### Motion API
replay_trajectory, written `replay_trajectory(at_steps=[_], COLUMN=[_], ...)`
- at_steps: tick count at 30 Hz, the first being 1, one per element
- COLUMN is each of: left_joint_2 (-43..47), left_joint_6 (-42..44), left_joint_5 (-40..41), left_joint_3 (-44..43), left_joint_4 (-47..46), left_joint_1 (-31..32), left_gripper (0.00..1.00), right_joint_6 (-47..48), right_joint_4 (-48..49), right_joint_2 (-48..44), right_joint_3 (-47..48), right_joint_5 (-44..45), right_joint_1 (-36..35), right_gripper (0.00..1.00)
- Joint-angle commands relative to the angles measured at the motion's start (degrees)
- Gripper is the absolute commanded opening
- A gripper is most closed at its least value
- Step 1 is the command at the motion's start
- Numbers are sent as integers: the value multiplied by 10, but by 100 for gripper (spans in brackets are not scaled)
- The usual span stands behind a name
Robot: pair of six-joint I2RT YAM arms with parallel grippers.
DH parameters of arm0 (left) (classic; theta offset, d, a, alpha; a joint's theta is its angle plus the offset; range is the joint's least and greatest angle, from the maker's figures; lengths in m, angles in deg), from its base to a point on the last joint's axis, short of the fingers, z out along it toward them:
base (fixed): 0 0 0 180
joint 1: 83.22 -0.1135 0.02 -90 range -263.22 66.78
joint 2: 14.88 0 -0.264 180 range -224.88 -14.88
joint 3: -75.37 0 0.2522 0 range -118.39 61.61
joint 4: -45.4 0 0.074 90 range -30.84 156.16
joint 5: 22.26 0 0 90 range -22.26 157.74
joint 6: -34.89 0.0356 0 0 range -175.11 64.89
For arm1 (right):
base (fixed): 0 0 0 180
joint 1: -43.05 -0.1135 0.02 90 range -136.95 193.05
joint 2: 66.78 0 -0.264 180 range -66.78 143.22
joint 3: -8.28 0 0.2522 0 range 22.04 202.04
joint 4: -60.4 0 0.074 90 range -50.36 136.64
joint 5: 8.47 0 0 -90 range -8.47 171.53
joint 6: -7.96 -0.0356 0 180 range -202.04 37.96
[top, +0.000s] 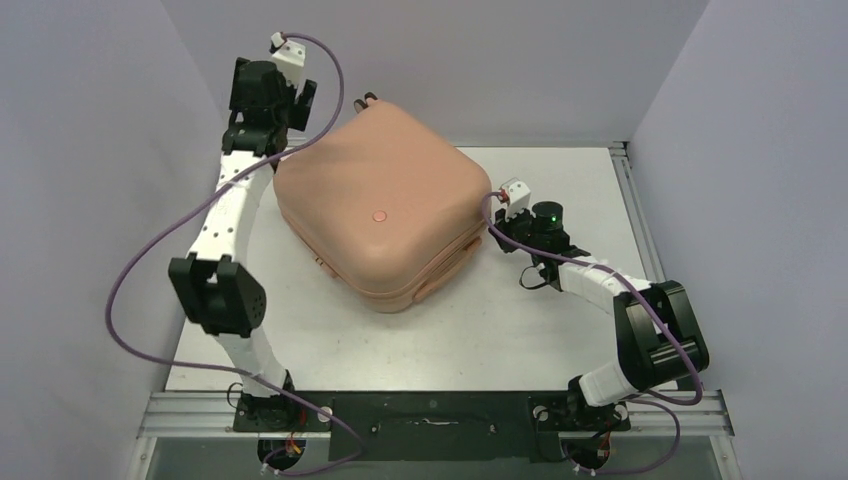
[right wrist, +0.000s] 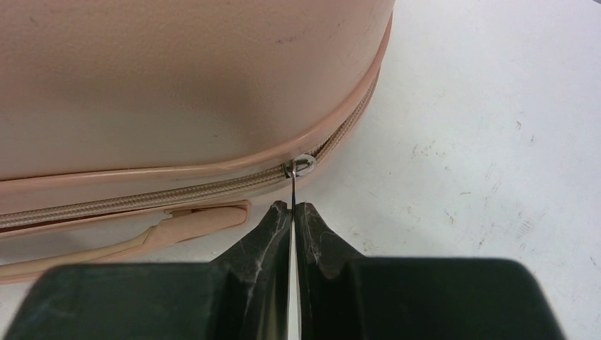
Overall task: Pack the luggage
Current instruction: Zip the luggage at the center of the board.
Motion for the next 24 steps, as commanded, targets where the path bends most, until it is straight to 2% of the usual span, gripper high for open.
replay_trajectory(at_steps=[1,5,11,15,18,24], left_joint_2=[-123,-234,-392,-412,-402,-401], left_joint_6=[-4,44,79,110,108,95], left_joint_5=[143,193,214,223,222,223], left_joint_3=[-107,-205,-385,-340,-279,-219], left_joint_4=[-72,-104,-44,-94,-136,-177], left_joint_1=[20,34,55,78,87,96], left_gripper=[96,96,96,96,96,96], right_joint_6=[5,9,13,18,20,12], right_joint_4=[22,30,43,48,55,72], right_joint_2=[-14,-19,-9,18,42,83], right_joint_3=[-4,-9,-12,2,17,54], right_joint_5=[-20,-20,-25,-9,18,82], right_joint_1=[2,5,23,39,48,56], right_gripper=[5,5,5,5,5,5])
